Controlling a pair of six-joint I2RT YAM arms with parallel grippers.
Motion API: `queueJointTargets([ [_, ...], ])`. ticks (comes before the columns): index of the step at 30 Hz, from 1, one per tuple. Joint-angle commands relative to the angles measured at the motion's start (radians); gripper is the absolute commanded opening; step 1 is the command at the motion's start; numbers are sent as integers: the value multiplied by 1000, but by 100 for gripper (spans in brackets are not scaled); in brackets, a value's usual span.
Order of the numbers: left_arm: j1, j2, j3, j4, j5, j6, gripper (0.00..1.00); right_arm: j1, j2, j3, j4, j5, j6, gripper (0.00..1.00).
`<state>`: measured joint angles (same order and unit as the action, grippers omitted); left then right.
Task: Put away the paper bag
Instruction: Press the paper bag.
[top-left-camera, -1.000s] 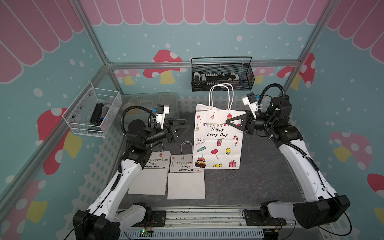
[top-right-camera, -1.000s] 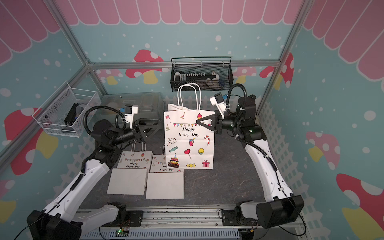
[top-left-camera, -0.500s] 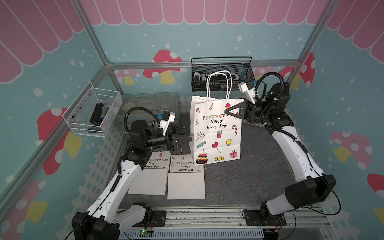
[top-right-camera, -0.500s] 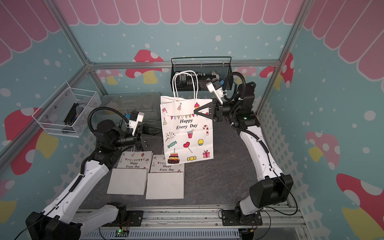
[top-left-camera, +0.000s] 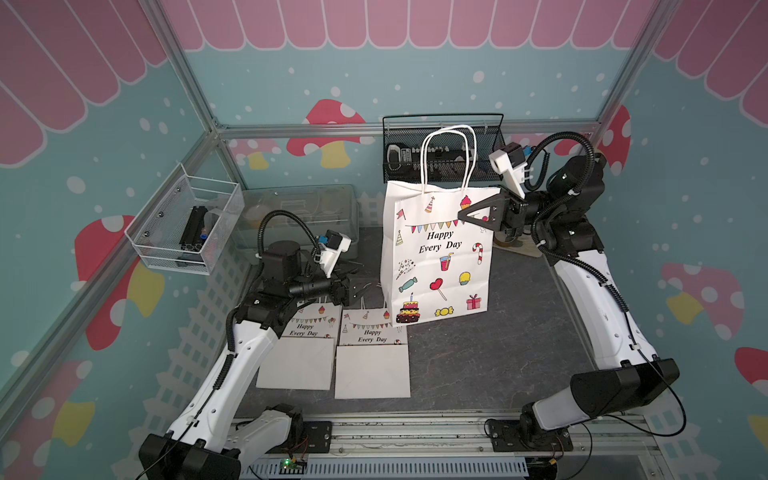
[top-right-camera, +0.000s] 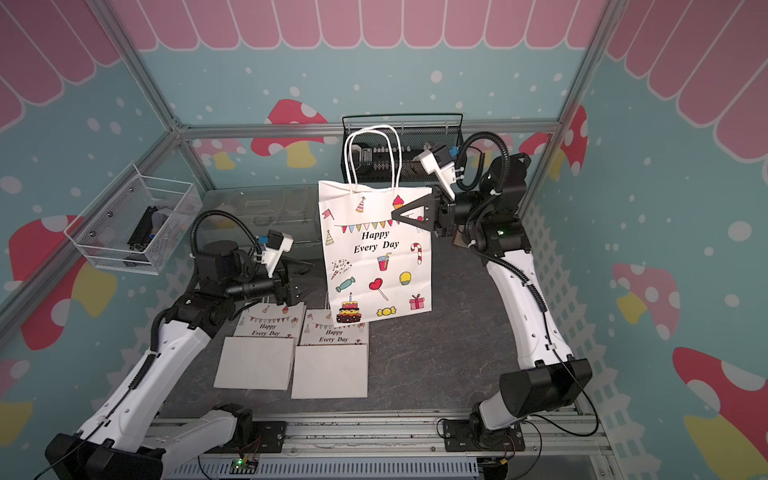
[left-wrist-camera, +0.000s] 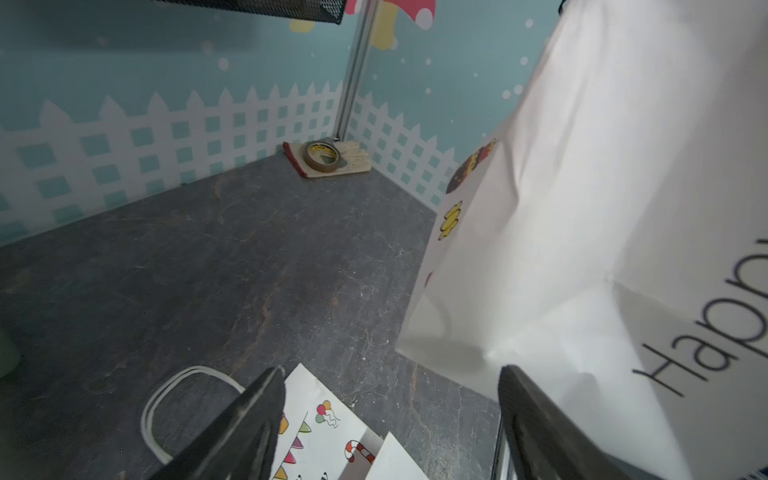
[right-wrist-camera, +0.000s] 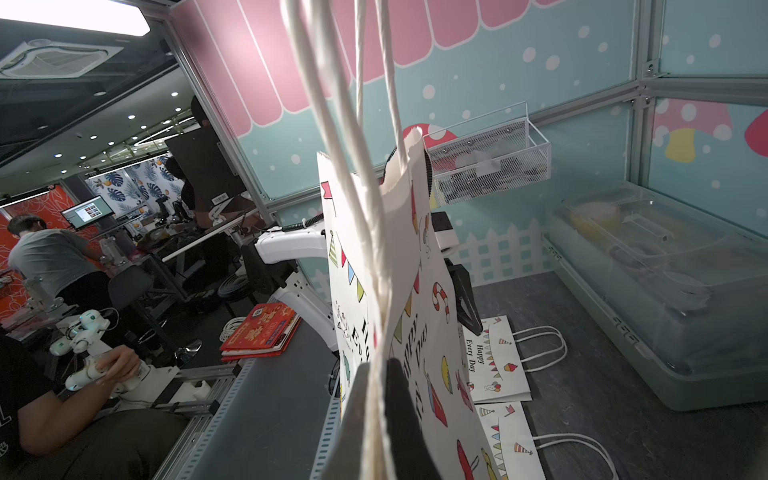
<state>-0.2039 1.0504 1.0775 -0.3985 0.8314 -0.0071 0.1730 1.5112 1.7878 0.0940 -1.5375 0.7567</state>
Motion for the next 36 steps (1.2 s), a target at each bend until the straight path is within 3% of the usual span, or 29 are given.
queueJointTargets([
  [1,3,-46,-20,13,-57,42,81,-4,-31,2,12,-32,-7,0],
  [9,0,52,6,56,129,-2,81,8,-28,1,-35,-23,-40,0],
  [20,-43,61,-32,217,133,-80,81,47,-22,5,-47,-21,-49,0],
  [28,-107,115,-4,228,136,-77,81,71,-9,30,-47,-6,-35,0],
  [36,-118,61,-7,282,152,-123,81,70,-6,16,-48,14,-18,0],
])
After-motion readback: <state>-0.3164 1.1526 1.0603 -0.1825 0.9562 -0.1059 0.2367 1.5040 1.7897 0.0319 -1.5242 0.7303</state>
